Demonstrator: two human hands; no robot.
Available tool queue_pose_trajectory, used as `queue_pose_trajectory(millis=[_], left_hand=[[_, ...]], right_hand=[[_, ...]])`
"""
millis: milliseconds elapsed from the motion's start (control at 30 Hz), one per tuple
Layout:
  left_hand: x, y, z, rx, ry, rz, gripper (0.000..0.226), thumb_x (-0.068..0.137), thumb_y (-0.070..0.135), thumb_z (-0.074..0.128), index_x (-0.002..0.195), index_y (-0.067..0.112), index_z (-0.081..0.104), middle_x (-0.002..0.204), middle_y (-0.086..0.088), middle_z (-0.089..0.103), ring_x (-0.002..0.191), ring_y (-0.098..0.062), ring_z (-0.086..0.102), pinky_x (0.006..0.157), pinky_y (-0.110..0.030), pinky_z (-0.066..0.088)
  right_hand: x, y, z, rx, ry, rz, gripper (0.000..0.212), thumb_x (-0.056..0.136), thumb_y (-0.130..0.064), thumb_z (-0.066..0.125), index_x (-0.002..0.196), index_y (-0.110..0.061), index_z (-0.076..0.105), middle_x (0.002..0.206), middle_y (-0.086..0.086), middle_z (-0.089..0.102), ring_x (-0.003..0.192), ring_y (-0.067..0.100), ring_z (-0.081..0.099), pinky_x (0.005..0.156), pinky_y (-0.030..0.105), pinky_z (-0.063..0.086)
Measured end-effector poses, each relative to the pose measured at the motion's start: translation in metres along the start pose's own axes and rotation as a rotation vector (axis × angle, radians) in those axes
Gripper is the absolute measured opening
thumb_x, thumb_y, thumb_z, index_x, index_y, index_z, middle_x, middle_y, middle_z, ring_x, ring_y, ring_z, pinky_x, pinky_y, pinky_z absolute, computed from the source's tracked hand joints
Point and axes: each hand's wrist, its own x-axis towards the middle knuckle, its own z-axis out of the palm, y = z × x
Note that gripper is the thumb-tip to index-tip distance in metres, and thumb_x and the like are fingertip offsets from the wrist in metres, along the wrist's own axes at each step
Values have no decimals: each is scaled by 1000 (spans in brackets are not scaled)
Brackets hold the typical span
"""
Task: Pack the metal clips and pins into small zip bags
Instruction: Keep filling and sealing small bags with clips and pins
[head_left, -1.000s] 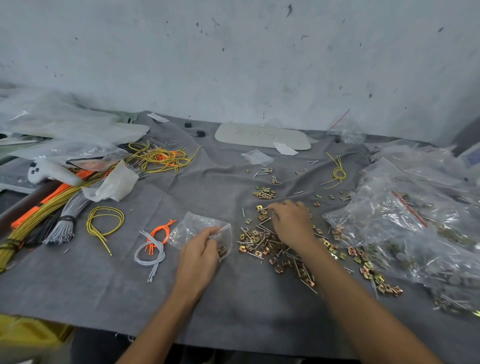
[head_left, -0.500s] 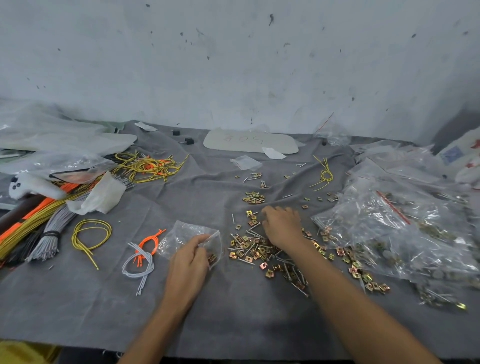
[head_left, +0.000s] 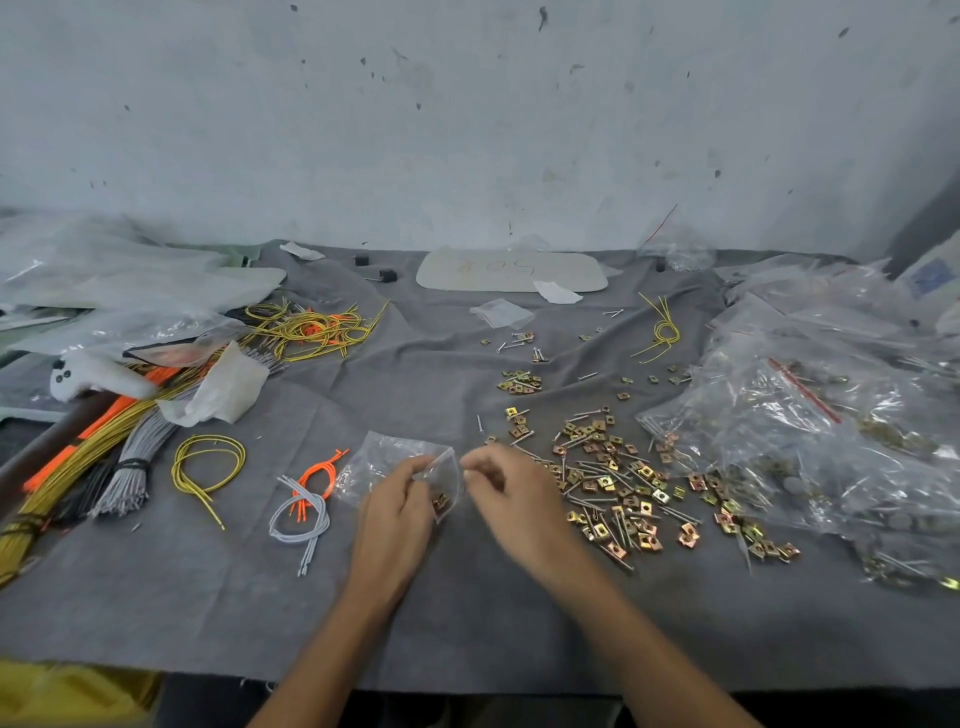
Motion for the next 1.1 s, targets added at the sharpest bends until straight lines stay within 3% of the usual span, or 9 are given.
queue_pose_trajectory(millis=[67, 133, 233, 400, 567, 700, 767, 967, 1100], left_hand=[[0, -1, 0, -13, 10, -17, 48, 81, 26, 40, 117, 20, 70, 107, 2, 74, 101, -16, 66, 93, -39, 53], [0, -1, 1, -14, 7, -21, 50, 80, 25, 39, 118, 17, 69, 108, -4, 74, 104, -24, 66, 97, -47, 52], [0, -3, 0, -7, 8, -14, 49, 80, 24, 39, 119, 15, 69, 111, -5, 73, 107, -23, 65, 99, -49, 50], [0, -5, 1, -79, 15, -42, 44, 80, 23, 42, 113, 22, 70, 100, -5, 74, 90, -18, 65, 91, -48, 54], [-1, -7, 0, -96, 76, -19, 37, 81, 27, 43, 107, 27, 69, 91, 1, 73, 84, -20, 66, 79, -44, 53], [0, -9, 0, -134, 105, -27, 29, 81, 27, 44, 100, 25, 66, 84, -2, 72, 82, -27, 66, 78, -48, 53], [0, -9, 0, -156, 115, -20, 27, 82, 24, 45, 98, 25, 67, 84, -2, 72, 81, -26, 65, 75, -46, 52], [3, -8, -1, -197, 218, 12, 28, 81, 22, 44, 90, 27, 70, 89, 16, 69, 83, 2, 60, 72, -20, 44], [4, -9, -1, -205, 216, 41, 32, 87, 25, 41, 92, 29, 72, 63, 9, 60, 67, -9, 56, 63, -18, 43]], right_hand=[[-10, -2, 17, 43, -22, -11, 8, 89, -14, 68, 92, -21, 67, 86, -9, 70, 81, 6, 65, 78, 26, 52], [-15, -2, 29, 47, -4, -10, 9, 89, -18, 71, 88, -21, 62, 79, -13, 66, 76, 2, 62, 71, 16, 48], [-17, 1, 35, 43, 23, -15, 12, 90, -23, 71, 88, -24, 59, 76, -18, 63, 76, -4, 61, 65, 7, 41], [-19, 8, 34, 33, -9, -50, 6, 97, -20, 59, 101, -24, 59, 95, -9, 72, 90, 7, 67, 80, 31, 52], [-18, 13, 23, 10, 9, -110, 15, 94, -18, 58, 105, -27, 62, 100, -13, 70, 94, 2, 64, 82, 25, 52], [6, 30, -12, -217, 57, -30, 12, 94, -17, 61, 101, -23, 68, 99, -6, 68, 96, 14, 59, 84, 30, 47], [21, 37, -32, -339, 59, 30, 12, 97, -22, 58, 103, -23, 69, 101, -3, 66, 100, 18, 55, 86, 32, 45], [48, 39, -47, -642, -93, 115, 23, 99, -34, 51, 106, -26, 71, 105, 1, 64, 105, 25, 54, 91, 39, 42], [49, 38, -41, -647, -99, 110, 16, 98, -33, 54, 95, -25, 67, 100, -2, 65, 100, 23, 54, 91, 39, 43]])
